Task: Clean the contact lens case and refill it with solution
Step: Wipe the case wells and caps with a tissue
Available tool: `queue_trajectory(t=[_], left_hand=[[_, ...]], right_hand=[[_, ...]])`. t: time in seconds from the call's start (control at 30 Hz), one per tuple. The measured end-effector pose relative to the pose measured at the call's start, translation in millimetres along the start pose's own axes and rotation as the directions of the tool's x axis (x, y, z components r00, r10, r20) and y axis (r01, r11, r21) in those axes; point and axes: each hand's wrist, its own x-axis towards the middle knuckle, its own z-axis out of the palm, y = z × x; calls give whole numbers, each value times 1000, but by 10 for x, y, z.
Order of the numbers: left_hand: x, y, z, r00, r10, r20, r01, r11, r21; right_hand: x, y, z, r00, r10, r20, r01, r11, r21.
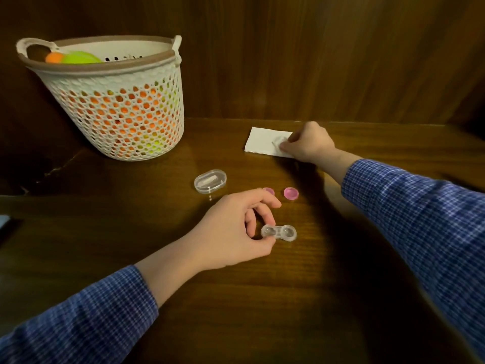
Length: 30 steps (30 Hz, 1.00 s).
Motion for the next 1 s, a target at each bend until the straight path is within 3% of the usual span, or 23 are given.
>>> queue_trajectory(t=[0.1, 0.23, 0.33, 0.4, 0.5, 0.63, 1.0], left_hand=[[-2, 9, -2, 1000, -2, 2, 2, 1000, 2], [-2, 22, -12, 1000, 4, -1, -4, 1000, -2], [-6, 25, -9, 1000, -1, -10, 1, 1000, -14], [-11, 36, -8, 1000, -4, -11, 4, 1000, -26], [-20, 62, -7, 1000, -1, -14, 1, 999, -39], [-29, 88, 8, 999, 21, -42, -22, 999, -40], [-11, 91, 17, 998, 27, -48, -29, 999, -33]], right_hand=[[-102, -20, -76, 998, -56, -38, 59, 994, 92], [-569, -57, -349, 988, -139, -64, 153, 863, 482], [-1073, 48, -523, 972, -213, 104, 100, 768, 632], [-1390, 177, -590, 896, -296, 331, -27, 708, 706], [-1677, 304, -594, 768, -377, 519, -87, 740, 667], [-1743, 339, -613, 721, -394, 570, -28, 805, 593], [-1851, 269, -562, 742, -413, 528, 187, 884, 428]])
